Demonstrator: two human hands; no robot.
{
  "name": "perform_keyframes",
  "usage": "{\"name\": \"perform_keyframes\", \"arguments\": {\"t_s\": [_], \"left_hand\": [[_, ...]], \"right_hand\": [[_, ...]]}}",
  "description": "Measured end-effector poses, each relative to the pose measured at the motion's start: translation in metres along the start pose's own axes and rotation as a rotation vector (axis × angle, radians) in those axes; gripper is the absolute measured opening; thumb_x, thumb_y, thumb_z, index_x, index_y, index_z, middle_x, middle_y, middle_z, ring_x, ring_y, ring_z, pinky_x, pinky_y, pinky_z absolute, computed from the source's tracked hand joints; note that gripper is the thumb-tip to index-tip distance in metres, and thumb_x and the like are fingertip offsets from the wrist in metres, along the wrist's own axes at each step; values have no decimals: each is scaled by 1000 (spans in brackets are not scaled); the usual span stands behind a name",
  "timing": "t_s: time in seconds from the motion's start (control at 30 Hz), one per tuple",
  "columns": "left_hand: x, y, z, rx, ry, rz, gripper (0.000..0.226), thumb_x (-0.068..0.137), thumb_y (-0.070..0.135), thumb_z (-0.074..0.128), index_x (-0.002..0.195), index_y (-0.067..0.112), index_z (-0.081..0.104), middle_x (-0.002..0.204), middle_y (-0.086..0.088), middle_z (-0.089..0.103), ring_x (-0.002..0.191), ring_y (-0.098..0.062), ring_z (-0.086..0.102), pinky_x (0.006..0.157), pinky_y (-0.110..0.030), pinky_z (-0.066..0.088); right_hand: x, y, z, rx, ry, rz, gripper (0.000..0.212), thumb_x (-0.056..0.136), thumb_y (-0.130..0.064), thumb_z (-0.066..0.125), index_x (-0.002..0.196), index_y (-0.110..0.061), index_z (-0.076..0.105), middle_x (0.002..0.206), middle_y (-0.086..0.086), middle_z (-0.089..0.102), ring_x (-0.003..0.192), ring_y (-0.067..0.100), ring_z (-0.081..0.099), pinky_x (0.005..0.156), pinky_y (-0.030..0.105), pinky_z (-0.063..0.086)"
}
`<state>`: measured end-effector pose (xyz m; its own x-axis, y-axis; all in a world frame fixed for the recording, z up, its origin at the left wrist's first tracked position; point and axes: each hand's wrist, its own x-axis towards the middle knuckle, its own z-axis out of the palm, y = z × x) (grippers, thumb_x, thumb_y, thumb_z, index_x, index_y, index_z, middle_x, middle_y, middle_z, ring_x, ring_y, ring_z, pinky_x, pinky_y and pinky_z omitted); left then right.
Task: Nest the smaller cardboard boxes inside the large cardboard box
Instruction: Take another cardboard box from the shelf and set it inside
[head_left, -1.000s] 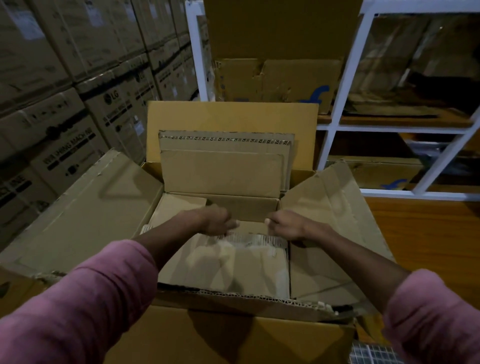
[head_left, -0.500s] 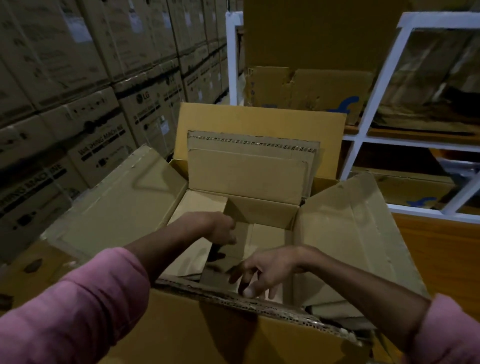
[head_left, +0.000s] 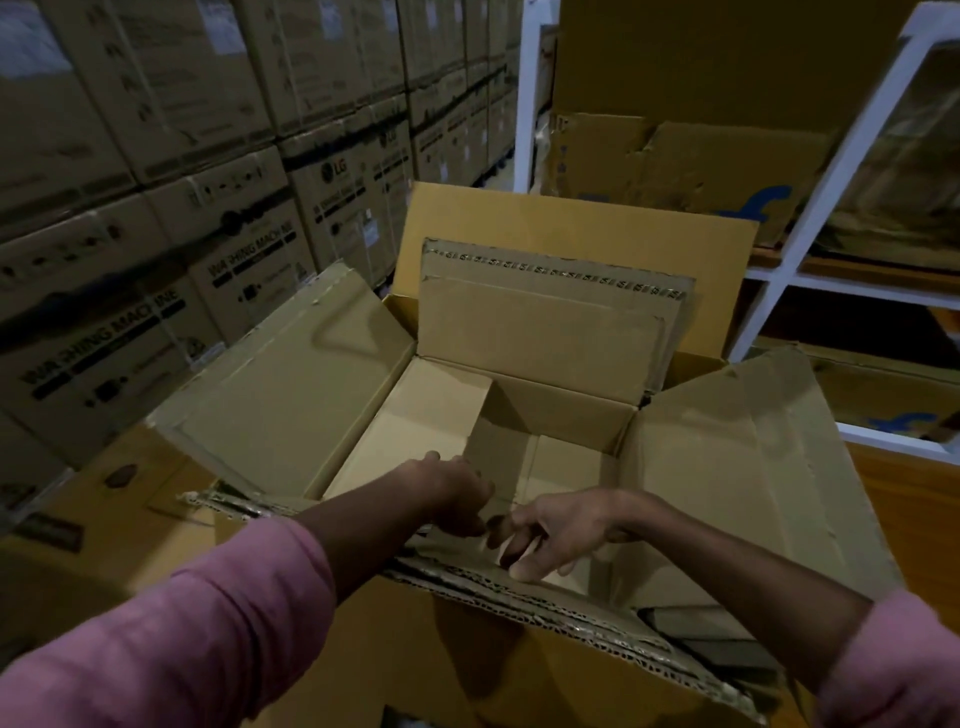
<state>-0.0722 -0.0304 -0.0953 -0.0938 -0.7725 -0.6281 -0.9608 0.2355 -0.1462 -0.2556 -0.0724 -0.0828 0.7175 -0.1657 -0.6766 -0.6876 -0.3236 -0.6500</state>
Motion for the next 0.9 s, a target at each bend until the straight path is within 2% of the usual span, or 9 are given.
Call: {"name": "perform_keyframes", "arguments": {"t_s": [0.17,0.23,0.33,0.43,0.6,0.67,0.77,0.83,0.9], "left_hand": [[-1,8,-5,92,-194,69,45,101,43,53,142,24,49,137,-6,57,123,-30,55,107,-52,40],[3,5,-1,197,-208,32,49,102,51,48,142,24,50,136,-5,60,124,-28,57,113,-56,32],[1,3,0,373,-125,16,55,102,58,43,148,29,45,137,-6,62,130,-29,54,114,-65,16],[-9,15,-2,550,-22,-49,52,102,54,46,145,24,49,141,-10,58,138,-33,46,116,-65,14],[-13,14,-8,709,79,-336,58,100,52,52,141,12,54,147,-20,51,141,-44,35,115,-69,12],[-13,0,-9,646,71,-448,65,100,59,45,141,10,55,144,-22,53,139,-44,41,113,-70,13],[-20,-29,-6,405,88,-549,76,93,71,44,141,12,54,142,-19,56,135,-42,46,110,-69,22],[-22,-60,1,174,61,-629,92,81,81,51,145,15,49,148,-19,49,136,-44,43,110,-69,27],[-21,-92,14,-87,56,-739,108,60,88,63,145,23,49,153,-18,44,136,-47,41,107,-69,30]], "right_hand": [[1,8,2,21,26,-13,69,93,-47,69,153,-25,42,143,0,59,125,18,61,105,45,53],[1,10,3,23,25,-16,70,94,-49,68,154,-25,41,144,0,59,126,17,61,105,45,53],[0,14,4,6,32,-17,74,93,-56,66,155,-25,39,147,0,57,127,17,60,103,43,53],[0,14,3,-28,32,-11,81,89,-62,65,156,-24,37,147,0,57,127,18,59,103,45,54],[1,7,-4,-90,35,-29,83,89,-57,69,157,-24,35,150,1,54,131,21,56,104,48,53],[-1,2,-7,-87,36,-52,86,84,-59,71,156,-25,38,150,1,54,129,19,56,102,45,54],[3,-5,-7,-73,0,-78,65,93,-42,68,152,-29,44,149,-3,55,131,18,56,106,50,51],[7,-15,-7,-96,-9,-92,54,100,-28,62,151,-30,46,149,-3,55,133,18,55,109,53,48],[10,-26,-7,-140,-20,-103,51,101,-27,57,151,-29,46,150,-1,54,133,19,55,109,53,48]]}}
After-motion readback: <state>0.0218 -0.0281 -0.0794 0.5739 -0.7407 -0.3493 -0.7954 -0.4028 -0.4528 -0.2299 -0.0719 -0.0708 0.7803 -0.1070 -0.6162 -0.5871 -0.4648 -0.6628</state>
